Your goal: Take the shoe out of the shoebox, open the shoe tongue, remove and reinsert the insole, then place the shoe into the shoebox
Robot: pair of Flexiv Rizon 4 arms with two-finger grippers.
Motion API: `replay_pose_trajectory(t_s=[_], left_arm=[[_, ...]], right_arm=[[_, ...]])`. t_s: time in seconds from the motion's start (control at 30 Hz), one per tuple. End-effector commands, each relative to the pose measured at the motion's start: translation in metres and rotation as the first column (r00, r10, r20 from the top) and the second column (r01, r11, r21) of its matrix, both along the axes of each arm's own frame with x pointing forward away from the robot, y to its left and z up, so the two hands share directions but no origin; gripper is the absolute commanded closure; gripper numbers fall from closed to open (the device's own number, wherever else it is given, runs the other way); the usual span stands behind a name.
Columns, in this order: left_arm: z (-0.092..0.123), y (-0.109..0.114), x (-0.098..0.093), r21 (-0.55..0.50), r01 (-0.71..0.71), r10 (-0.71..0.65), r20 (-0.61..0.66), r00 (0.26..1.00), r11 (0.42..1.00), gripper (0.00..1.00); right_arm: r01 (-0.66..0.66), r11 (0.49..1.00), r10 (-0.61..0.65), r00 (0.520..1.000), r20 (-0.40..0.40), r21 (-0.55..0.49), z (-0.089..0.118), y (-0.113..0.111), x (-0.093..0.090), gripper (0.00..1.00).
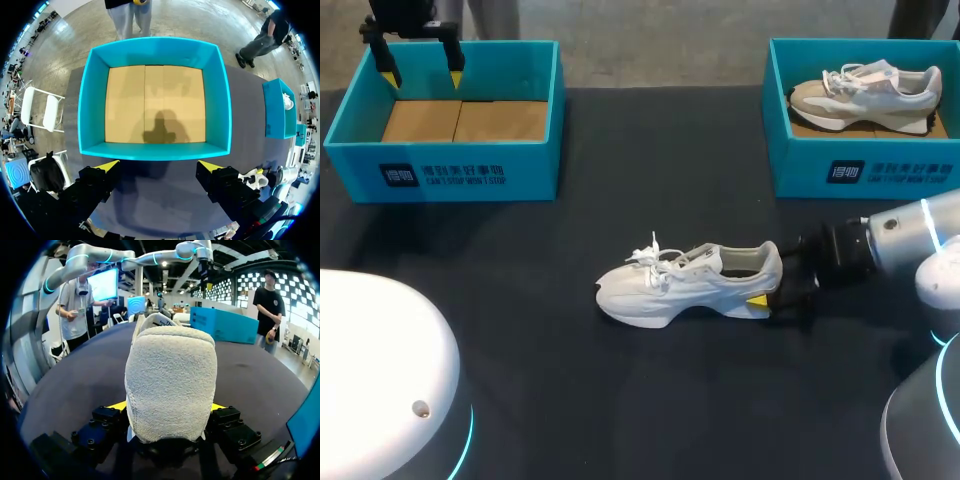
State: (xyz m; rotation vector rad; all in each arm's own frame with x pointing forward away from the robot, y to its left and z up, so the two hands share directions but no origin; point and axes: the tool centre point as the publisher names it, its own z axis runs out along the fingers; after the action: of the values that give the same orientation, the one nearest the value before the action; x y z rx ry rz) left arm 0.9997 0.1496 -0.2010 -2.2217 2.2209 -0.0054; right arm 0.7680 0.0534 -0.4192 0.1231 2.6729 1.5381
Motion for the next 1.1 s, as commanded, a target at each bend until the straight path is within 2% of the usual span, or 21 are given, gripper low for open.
replay_pose_trajectory(t_s=[0.03, 0.5, 0.8, 1.1], left_arm=[[0.0, 0.0, 0.0, 0.001, 0.0, 0.0, -0.001, 1.0, 1.0, 0.0], [0.0, 0.0, 0.0, 0.001, 0.0, 0.0, -0.001, 1.0, 1.0, 0.0], [0.014, -0.024, -0.044, 0.0, -0.087, 0.087, -0.001, 0.996, 0.996, 0.0], [0.018, -0.061, -0.081, 0.047, -0.196, 0.196, -0.01, 0.981, 0.98, 0.0]], right_arm=[[0.001, 1.0, -0.001, 1.0, -0.001, -0.007, -0.002, 0.004, 0.0, 1.0], [0.001, 1.0, -0.001, 1.0, -0.001, -0.007, -0.002, 0.004, 0.0, 1.0], [0.001, 1.0, -0.001, 1.0, -0.001, -0.007, -0.002, 0.004, 0.0, 1.0], [0.001, 1.0, -0.001, 1.0, -0.001, -0.007, -0.002, 0.004, 0.0, 1.0]])
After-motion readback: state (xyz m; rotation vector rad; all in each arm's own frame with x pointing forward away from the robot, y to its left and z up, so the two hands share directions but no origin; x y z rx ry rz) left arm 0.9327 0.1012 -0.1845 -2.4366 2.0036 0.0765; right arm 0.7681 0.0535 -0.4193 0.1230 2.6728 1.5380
